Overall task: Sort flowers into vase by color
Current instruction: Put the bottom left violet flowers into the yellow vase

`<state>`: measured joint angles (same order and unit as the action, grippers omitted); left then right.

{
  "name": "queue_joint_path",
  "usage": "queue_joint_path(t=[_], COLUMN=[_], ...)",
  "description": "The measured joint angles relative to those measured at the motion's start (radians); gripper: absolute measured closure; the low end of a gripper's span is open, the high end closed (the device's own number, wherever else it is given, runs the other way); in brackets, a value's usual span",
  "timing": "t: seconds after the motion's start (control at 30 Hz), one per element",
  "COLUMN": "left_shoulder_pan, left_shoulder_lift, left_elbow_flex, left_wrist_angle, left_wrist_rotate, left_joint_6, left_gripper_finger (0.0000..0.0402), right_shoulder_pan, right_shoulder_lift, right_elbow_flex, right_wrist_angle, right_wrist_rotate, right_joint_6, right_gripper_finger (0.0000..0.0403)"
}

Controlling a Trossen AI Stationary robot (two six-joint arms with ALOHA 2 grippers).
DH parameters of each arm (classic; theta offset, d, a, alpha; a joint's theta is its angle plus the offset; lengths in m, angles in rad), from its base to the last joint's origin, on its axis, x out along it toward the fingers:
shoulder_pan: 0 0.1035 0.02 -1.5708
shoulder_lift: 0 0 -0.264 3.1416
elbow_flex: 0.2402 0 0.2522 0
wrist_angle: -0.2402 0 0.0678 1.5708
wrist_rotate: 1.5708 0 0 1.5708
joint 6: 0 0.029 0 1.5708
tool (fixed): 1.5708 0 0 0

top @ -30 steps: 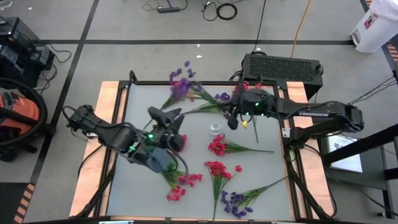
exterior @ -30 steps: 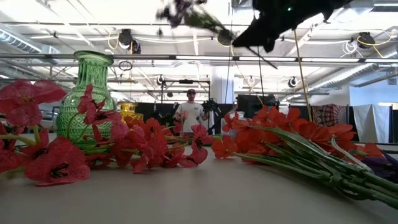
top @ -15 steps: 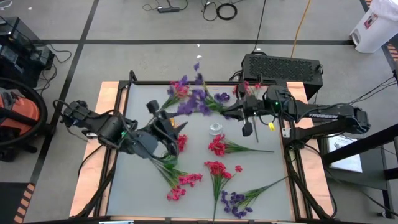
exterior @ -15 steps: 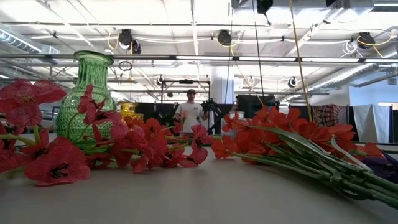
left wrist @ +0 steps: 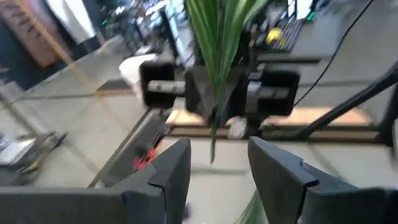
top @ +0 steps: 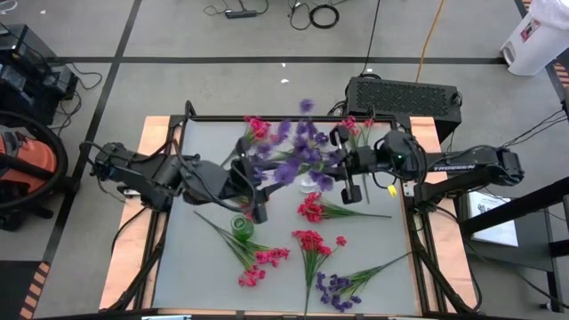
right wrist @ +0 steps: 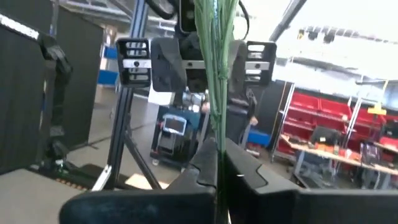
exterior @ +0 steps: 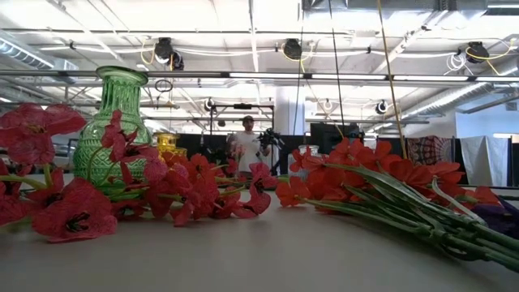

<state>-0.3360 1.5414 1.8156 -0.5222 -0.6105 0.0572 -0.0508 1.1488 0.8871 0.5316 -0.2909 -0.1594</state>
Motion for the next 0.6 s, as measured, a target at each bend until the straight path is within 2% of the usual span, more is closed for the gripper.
queue_joint_path(t=[0.3, 0.6], left_shoulder_pan=[0.067, 0.117], left_shoulder_lift=[0.022, 0.075], left_elbow_flex=[-0.001, -0.002], left_wrist_angle=[0.207, 0.272], left_wrist_rotate=[0.248, 0.349], left_joint_6=[0.080, 0.082], left_gripper_finger=[0.0234, 0.0234], right_shoulder_pan=[0.019, 0.033], right_shoulder_lift=[0.024, 0.043], right_elbow_flex=[0.000, 0.000], right_wrist_angle=[0.039, 0.085], right_wrist_rotate=[0.000, -0.001], right_joint_6=[0.019, 0.032], right_gripper_finger=[0.0402, 0.0402])
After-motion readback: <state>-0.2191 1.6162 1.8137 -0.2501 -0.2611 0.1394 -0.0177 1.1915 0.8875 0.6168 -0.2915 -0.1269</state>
